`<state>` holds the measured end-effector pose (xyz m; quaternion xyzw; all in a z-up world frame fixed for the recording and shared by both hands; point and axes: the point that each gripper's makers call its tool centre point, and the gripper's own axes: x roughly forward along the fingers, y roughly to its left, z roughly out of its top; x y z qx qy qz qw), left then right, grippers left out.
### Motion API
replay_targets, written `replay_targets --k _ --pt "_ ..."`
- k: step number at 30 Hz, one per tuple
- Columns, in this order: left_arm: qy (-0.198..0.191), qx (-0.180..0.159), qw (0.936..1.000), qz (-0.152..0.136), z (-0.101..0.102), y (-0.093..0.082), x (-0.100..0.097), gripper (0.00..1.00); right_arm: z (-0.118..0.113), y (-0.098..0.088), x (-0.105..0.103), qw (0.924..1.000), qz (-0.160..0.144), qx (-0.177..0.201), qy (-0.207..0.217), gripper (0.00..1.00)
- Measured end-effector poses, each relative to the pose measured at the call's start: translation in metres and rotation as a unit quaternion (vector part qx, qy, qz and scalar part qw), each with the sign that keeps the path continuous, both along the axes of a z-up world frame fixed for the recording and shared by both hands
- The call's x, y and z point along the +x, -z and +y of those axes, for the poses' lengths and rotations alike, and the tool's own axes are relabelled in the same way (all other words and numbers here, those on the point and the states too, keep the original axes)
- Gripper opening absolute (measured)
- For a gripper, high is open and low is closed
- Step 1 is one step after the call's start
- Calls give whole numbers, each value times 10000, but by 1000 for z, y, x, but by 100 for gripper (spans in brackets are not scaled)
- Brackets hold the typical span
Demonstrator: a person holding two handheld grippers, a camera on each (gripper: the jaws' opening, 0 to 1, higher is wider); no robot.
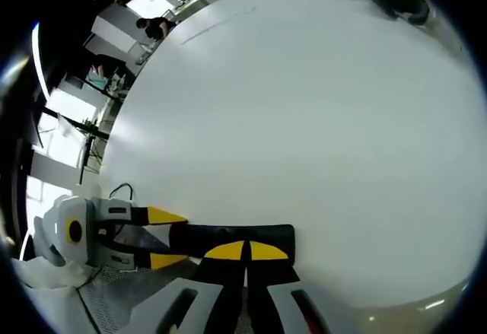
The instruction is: Press the specified remote control buttons in sequence, fully releasing each button before pressing the next.
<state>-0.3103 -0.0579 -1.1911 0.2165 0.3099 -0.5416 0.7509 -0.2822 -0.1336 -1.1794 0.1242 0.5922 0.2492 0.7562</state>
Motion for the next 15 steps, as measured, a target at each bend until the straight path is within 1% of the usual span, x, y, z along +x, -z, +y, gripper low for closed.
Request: replay_targets --k 3,10,15 --pt "3 -10 10000 3 0 0 0 25 -1 3 -1 10000 30 -73 -34 0" --pt "5 -69 10000 -28 -2 0 1 25 -1 3 -1 9996 -27 -200 -184 0" --pt "7 -94 9999 -43 -3 -1 2 25 -2 4 -1 9999 43 -119 -46 0"
